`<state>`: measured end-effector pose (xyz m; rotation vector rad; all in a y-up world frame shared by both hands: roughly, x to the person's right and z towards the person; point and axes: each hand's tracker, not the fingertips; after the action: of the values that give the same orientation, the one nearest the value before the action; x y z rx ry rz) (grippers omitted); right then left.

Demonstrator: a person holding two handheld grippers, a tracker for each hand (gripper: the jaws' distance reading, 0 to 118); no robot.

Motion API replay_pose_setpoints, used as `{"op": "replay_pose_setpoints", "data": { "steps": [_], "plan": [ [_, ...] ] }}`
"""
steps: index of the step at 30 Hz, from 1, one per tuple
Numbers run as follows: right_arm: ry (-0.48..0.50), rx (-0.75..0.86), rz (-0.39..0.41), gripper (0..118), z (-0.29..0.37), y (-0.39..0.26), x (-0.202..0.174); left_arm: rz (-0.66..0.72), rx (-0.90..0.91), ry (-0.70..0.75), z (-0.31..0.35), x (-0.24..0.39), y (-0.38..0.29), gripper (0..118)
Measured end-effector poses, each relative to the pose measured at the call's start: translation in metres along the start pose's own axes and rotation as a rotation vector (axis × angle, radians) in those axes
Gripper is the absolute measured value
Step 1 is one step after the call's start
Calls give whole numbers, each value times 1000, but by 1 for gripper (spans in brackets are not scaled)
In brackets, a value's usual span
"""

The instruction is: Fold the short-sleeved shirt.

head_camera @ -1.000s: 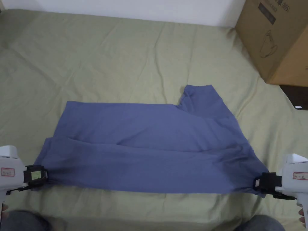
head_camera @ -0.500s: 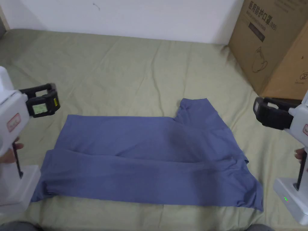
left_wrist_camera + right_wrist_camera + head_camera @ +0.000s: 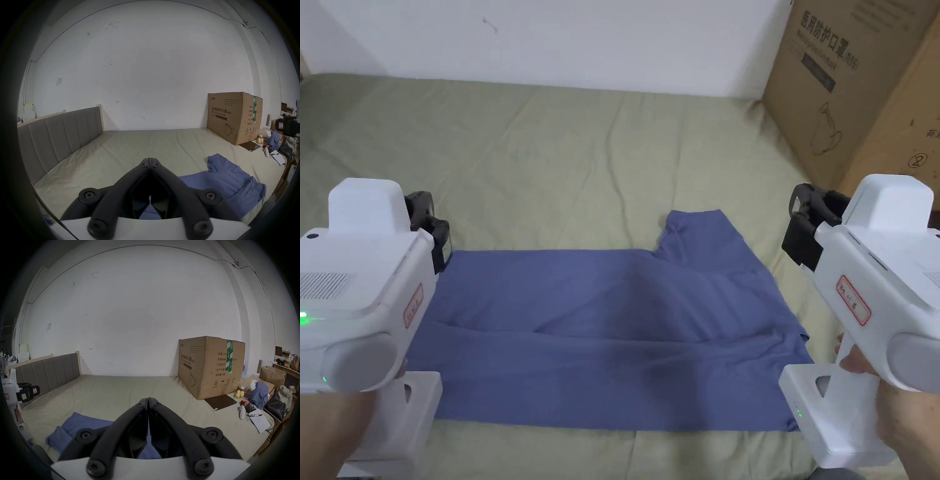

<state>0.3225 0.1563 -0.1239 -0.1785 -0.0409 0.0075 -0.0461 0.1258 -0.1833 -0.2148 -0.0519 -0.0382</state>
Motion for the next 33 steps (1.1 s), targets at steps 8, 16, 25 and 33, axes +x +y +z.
{"op": "replay_pose_setpoints", "data": {
  "steps": [8,16,25,33],
  "plan": [
    [19,-31,-9,0,-13,-4,-5,82,-38,17,-38,-24,9,0],
    [27,-59,21,0,-40,-4,-8,222,-358,-83,-152,-62,49,118],
    [19,-156,-2,0,-88,-21,-1,125,-717,3,-302,-80,-12,118],
    [-18,-251,-8,0,-125,-46,2,96,-944,76,-367,-75,-87,116]
  ]
}}
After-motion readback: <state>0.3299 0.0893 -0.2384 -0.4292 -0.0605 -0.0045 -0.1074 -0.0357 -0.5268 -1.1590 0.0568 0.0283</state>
